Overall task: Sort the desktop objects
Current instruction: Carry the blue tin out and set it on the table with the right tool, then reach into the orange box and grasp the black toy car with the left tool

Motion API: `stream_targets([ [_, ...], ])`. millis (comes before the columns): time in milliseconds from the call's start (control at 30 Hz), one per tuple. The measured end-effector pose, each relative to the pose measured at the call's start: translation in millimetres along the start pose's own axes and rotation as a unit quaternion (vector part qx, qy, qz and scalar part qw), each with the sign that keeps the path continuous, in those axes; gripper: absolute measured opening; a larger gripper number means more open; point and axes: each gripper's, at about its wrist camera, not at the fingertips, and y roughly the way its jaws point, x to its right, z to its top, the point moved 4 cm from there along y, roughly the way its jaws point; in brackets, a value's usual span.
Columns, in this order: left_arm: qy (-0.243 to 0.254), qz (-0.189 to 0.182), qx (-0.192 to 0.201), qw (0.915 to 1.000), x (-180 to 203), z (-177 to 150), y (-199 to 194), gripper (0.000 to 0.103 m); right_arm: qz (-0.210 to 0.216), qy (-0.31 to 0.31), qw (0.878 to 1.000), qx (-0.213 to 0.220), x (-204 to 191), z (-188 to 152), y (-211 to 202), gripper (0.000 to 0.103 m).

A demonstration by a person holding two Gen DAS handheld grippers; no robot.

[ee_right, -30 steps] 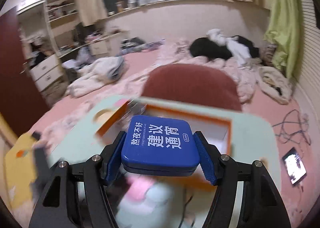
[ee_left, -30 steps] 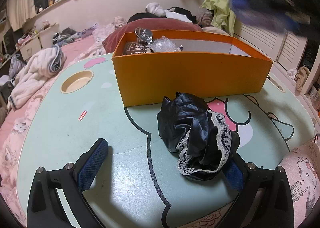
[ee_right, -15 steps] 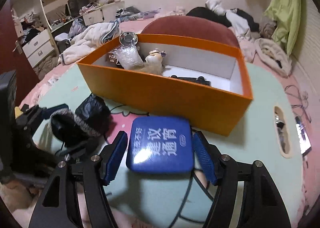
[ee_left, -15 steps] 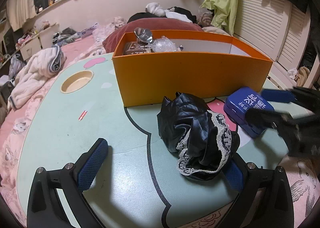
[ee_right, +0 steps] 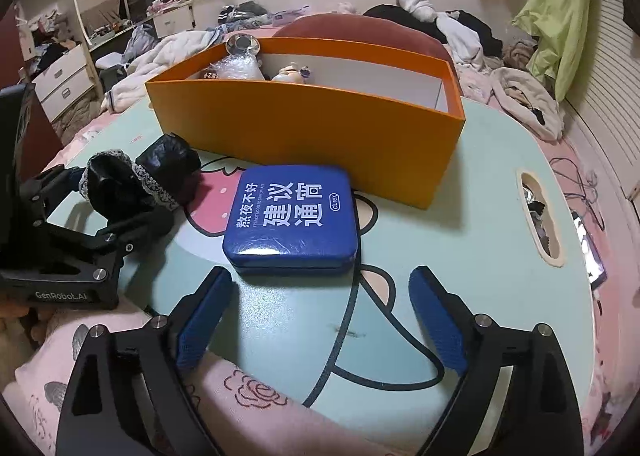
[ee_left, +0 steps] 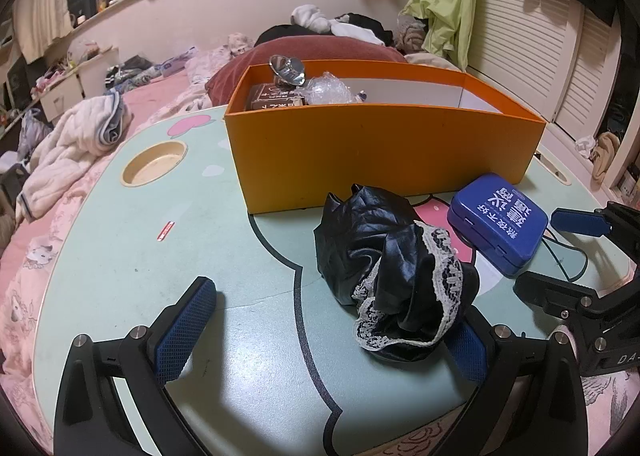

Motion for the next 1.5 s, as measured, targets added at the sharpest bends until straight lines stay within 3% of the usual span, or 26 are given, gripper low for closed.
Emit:
stream_targets([
  [133, 0.004, -0.018, 0.018, 0.9997, 3, 4, -7, 0.103, 0.000, 0.000, 1.000, 0.000, 0, 0, 0, 0.090],
  [267, -0.021, -0.065, 0.048, 0.9965, 1, 16, -28, 0.103, 0.000, 0.000, 1.000, 0.000, 0, -1, 0, 0.090],
  [367, -0.042, -0.081, 0.068, 0.9935, 0, 37, -48, 0.103, 0.000, 0.000, 1.000, 0.000, 0, -1, 0, 0.090],
  [533, -0.019, -0.099, 0.086, 0.9912, 19, 90, -69, 0.103, 0.000, 0.000, 1.000, 0.000, 0, -1, 0, 0.090],
  [567, -0.019, -0.111, 0.068, 0.9912, 24, 103, -63, 0.102, 0.000, 0.000, 1.000, 0.000, 0, -1, 0, 0.090],
  [633, -0.029, -0.148, 0.020, 0.9884, 34, 128, -44, 0.090, 0.000, 0.000, 1.000, 0.000, 0, -1, 0, 0.090],
  [667, -0.037, -0.171, -0.017, 0.9844, 42, 139, -27, 0.080, 0.000, 0.000, 1.000, 0.000, 0, -1, 0, 0.090],
  [733, -0.040, -0.192, -0.095, 0.9760, 60, 153, 9, 0.076, 0.000, 0.000, 1.000, 0.000, 0, -2, -1, 0.090],
  [800, -0.041, -0.189, -0.156, 0.9688, 72, 157, 42, 0.074, 0.000, 0.000, 1.000, 0.000, 0, -2, -1, 0.090],
  [867, -0.043, -0.163, -0.203, 0.9647, 85, 158, 73, 0.071, 0.000, 0.001, 1.000, 0.001, -2, -1, -1, 0.090],
  [967, -0.034, -0.136, -0.242, 0.9600, 96, 154, 104, 0.071, 0.000, 0.001, 1.000, 0.001, -3, -2, -1, 0.090],
  [1100, -0.034, -0.095, -0.272, 0.9570, 96, 148, 134, 0.071, 0.000, 0.002, 1.000, 0.001, -4, -1, -1, 0.090],
  [1200, -0.004, -0.068, -0.269, 0.9606, 100, 148, 134, 0.068, 0.000, 0.002, 1.000, 0.001, -4, -1, 0, 0.090],
  [1233, 0.010, -0.057, -0.266, 0.9622, 102, 147, 132, 0.064, 0.000, 0.002, 1.000, 0.002, -5, -1, 0, 0.090],
  [1300, 0.027, -0.035, -0.248, 0.9677, 99, 148, 130, 0.040, 0.000, 0.002, 1.000, 0.002, -5, -1, 1, 0.090],
  [1333, 0.026, -0.030, -0.240, 0.9699, 95, 149, 128, 0.033, 0.000, 0.002, 1.000, 0.002, -5, -2, 1, 0.090],
  [1367, 0.021, -0.034, -0.238, 0.9704, 91, 150, 127, 0.027, 0.000, 0.002, 1.000, 0.002, -5, -2, 1, 0.090],
  [1500, -0.012, -0.083, -0.232, 0.9692, 76, 152, 122, 0.027, 0.000, 0.003, 1.000, 0.003, -6, -2, 2, 0.090],
])
